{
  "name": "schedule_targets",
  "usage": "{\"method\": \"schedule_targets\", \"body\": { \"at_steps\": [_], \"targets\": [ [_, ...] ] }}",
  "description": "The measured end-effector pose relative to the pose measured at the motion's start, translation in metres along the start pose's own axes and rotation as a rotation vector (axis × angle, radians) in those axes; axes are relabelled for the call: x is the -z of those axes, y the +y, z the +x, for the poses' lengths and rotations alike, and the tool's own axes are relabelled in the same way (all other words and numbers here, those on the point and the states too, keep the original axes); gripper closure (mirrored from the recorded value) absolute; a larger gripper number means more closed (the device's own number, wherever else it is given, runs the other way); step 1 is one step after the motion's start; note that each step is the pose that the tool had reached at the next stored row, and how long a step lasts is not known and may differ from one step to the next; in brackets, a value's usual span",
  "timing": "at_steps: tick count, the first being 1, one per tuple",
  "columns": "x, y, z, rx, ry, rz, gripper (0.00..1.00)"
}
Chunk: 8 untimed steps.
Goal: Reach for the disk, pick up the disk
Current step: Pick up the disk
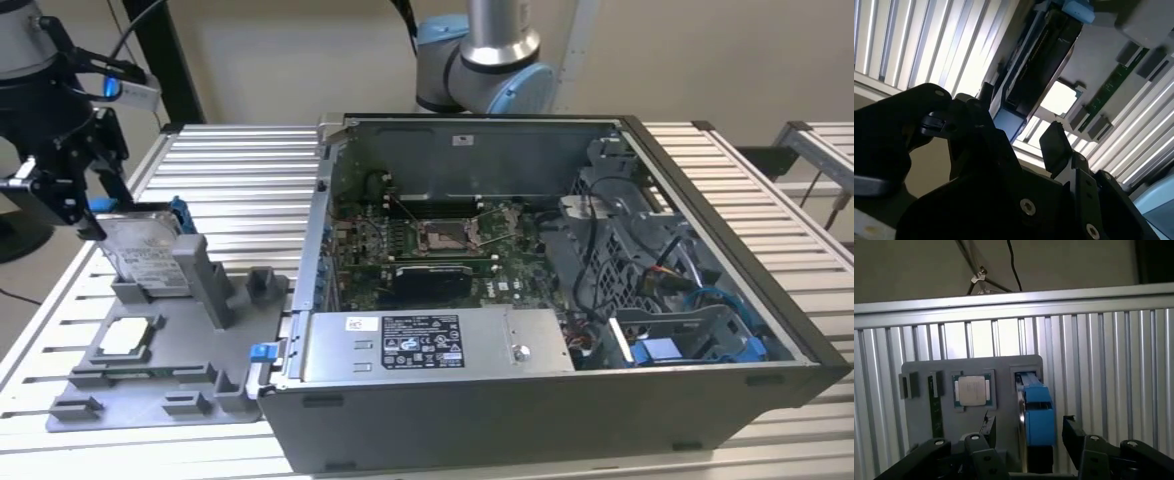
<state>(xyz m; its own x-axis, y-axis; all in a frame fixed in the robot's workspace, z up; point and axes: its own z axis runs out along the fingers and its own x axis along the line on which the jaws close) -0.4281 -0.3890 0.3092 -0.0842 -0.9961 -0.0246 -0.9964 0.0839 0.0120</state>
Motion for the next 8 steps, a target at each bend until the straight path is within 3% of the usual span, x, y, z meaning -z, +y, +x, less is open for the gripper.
{"method": "schedule_targets", "body": {
  "at_steps": [8],
  "targets": [
    [-0.0146,-0.0002,0.0004,0.022,0.0011,-0.0005,0.0]
  ]
}}
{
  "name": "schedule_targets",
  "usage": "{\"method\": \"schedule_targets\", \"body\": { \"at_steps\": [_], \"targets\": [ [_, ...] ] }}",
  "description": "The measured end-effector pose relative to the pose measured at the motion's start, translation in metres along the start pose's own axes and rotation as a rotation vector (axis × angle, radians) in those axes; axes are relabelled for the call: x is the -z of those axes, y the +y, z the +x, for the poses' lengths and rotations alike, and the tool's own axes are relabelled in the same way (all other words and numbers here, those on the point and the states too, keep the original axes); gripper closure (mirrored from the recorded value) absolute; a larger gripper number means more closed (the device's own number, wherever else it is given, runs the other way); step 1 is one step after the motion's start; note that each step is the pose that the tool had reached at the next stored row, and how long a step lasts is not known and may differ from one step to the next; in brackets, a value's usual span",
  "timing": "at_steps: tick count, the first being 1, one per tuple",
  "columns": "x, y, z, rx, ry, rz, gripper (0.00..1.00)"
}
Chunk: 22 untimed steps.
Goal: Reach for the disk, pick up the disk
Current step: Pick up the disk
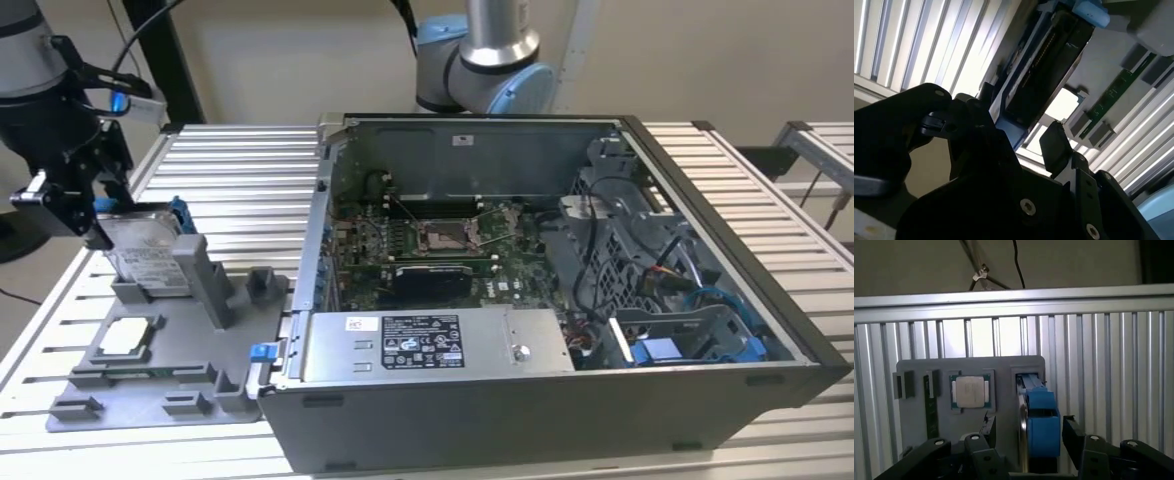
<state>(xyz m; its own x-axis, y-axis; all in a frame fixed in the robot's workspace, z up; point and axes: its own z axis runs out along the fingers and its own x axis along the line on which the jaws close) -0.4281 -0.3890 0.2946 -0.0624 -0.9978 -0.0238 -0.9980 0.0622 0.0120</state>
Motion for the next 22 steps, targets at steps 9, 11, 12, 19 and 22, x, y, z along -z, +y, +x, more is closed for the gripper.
{"method": "schedule_targets", "body": {
  "at_steps": [9,11,12,19,22],
  "targets": [
    [-0.0165,-0.0003,0.0004,0.014,0.0001,-0.0003,0.0],
    [-0.0199,-0.0003,0.0005,0.018,0.0002,-0.0005,0.0],
    [-0.0219,-0.0004,0.0005,0.02,0.0001,-0.0003,0.0],
    [-0.0313,-0.0004,0.0007,0.03,-0.0002,-0.0007,0.0],
    [-0.0313,-0.0005,0.0007,0.03,-0.0002,-0.0007,0.0]
  ]
}}
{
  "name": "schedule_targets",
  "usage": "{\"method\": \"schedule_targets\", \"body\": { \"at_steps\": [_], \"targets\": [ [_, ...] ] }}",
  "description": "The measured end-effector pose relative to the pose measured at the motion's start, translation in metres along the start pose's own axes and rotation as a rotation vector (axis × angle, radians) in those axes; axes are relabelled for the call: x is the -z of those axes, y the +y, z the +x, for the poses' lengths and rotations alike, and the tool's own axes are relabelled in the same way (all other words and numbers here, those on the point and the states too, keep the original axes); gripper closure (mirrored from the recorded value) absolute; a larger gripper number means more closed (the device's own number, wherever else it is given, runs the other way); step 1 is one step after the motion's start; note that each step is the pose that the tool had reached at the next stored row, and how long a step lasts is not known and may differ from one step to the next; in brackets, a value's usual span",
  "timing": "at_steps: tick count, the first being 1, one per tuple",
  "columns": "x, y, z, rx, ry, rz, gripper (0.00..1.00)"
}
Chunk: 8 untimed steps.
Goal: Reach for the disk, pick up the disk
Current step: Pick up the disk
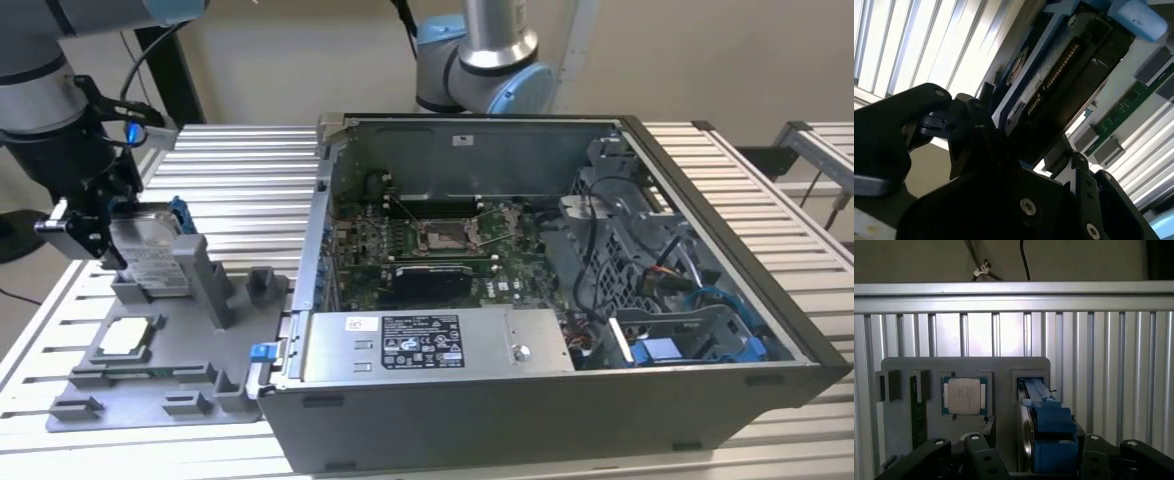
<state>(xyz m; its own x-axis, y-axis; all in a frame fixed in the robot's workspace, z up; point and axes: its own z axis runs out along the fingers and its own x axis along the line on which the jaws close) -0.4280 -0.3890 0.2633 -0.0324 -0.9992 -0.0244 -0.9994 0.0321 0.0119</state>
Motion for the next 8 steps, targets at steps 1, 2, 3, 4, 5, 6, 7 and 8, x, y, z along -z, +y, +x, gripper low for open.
{"method": "schedule_targets", "body": {
  "at_steps": [1,2,3,4,5,6,7,8],
  "targets": [
    [-0.0001,0.0,0.0,0.0,-0.0001,0.0002,0.0],
    [-0.0001,0.0,0.0,0.0,-0.0001,0.0002,0.0],
    [-0.0001,0.0,0.0,0.0,-0.0002,0.0001,0.0],
    [-0.0001,0.0,0.0,0.0,-0.0002,0.0002,1.0],
    [-0.0001,0.0,0.0,0.0,-0.0002,0.0002,1.0],
    [-0.0001,0.0,0.0,0.0,-0.0003,0.0002,1.0],
    [-0.0001,0.0,0.0,0.0,-0.0003,0.0001,1.0],
    [-0.0001,0.0,0.0,0.0,-0.0005,0.0001,1.0]
  ]
}}
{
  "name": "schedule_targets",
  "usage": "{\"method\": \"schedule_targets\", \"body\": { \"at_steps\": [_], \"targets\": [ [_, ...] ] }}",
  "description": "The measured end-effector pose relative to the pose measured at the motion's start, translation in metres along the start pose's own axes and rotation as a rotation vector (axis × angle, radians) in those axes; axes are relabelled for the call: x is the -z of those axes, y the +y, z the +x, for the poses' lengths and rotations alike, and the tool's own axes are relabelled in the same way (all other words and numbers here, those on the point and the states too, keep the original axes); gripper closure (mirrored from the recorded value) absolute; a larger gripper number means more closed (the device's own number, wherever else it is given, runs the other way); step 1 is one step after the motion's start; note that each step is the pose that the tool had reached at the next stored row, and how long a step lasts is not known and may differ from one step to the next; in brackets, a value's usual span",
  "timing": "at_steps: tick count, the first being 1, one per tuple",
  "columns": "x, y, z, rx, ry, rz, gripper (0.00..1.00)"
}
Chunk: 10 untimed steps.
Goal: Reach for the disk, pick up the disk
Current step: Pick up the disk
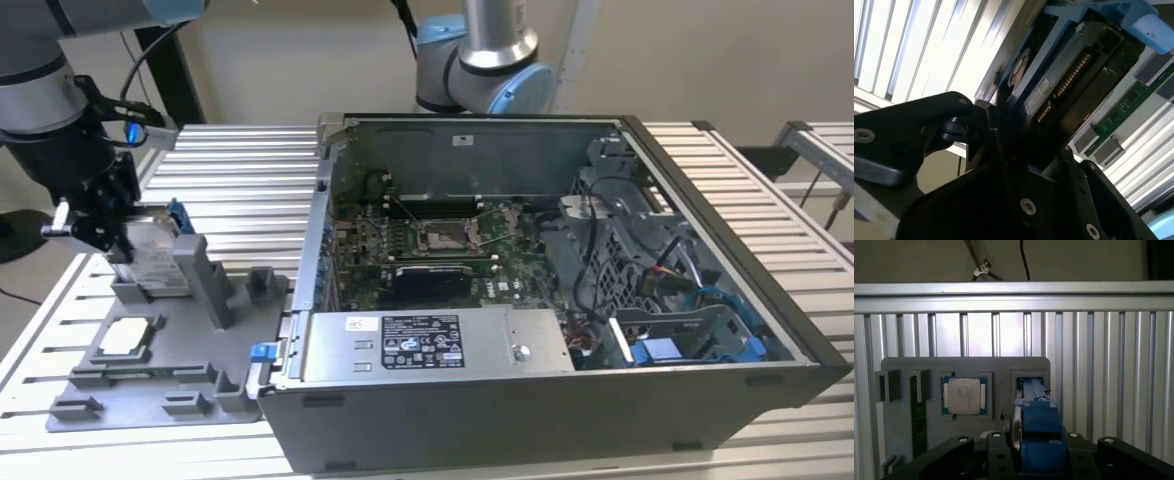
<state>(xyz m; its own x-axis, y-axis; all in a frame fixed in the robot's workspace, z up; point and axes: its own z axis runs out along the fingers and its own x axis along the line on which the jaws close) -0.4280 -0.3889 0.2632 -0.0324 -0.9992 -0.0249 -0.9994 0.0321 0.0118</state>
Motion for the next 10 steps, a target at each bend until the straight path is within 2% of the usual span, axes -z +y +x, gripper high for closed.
{"method": "schedule_targets", "body": {
  "at_steps": [10],
  "targets": [
    [0.0,-0.0001,0.0001,0.0,-0.0001,0.0001,1.0]
  ]
}}
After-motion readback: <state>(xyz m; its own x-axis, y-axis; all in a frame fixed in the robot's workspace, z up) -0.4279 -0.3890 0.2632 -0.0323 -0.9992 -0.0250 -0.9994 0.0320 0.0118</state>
